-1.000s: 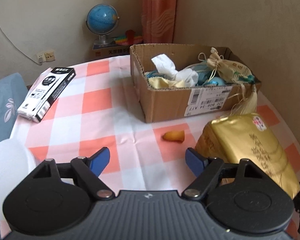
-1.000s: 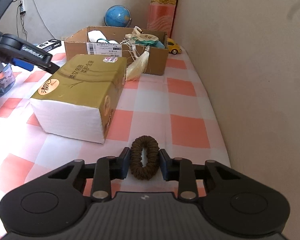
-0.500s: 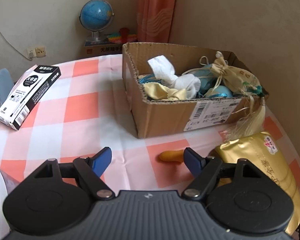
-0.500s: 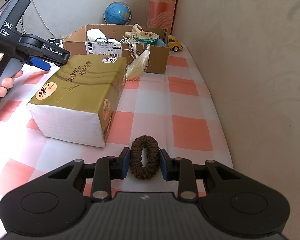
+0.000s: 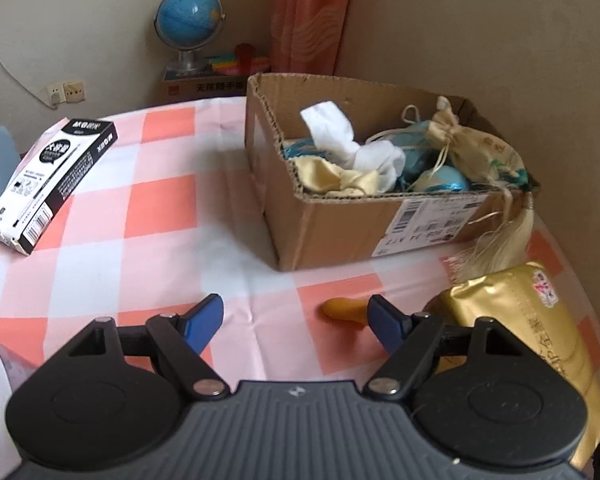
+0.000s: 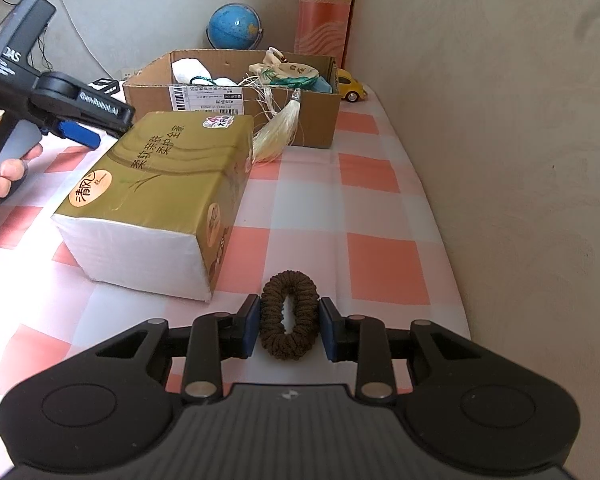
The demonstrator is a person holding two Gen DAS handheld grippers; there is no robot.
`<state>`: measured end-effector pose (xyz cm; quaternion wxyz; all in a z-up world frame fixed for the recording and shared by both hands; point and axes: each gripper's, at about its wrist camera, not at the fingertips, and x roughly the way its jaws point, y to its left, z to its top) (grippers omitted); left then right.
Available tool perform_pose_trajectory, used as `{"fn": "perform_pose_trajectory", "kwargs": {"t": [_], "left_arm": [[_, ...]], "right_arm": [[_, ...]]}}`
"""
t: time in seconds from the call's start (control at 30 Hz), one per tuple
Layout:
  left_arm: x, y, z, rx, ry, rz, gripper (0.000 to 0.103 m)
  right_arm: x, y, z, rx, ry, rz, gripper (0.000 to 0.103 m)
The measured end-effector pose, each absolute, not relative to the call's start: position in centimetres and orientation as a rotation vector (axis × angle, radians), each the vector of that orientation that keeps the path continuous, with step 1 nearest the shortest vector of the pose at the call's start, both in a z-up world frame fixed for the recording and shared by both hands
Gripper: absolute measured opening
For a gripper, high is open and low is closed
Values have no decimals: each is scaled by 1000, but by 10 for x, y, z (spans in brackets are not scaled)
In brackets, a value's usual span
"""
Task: Organize soft objects
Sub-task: 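Grasp the orange earplug with the left gripper while the right gripper holds the hair tie, then carry the earplug with the left gripper to the box and release it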
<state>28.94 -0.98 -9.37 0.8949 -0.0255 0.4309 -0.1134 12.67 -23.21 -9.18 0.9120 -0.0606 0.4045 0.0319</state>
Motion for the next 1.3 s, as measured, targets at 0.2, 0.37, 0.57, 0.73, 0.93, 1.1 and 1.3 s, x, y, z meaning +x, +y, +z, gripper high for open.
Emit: {"fn": "perform_pose_trajectory", "kwargs": {"t": [0.2, 0.37, 0.57, 0.73, 0.93, 1.1, 1.3], "left_arm": [[287, 0, -89, -57, 884, -186, 77], [281, -4, -84, -60, 878, -286, 61], [282, -7, -88, -113, 870, -370, 45], [285, -14, -94, -79, 869, -369, 40], [286, -15, -96, -80, 855, -389, 27], [283, -18, -94, -45, 846, -383, 25], [281, -15, -86, -35, 849, -359, 24]], "right_arm": [[128, -232, -92, -120, 837, 63, 36], [128, -232, -92, -123, 837, 65, 36], [129, -232, -92, -116, 836, 63, 36], [129, -233, -92, -113, 839, 65, 36], [130, -232, -93, -112, 838, 63, 36], [131, -232, -93, -120, 839, 59, 36], [131, -232, -92, -130, 844, 52, 36]]}}
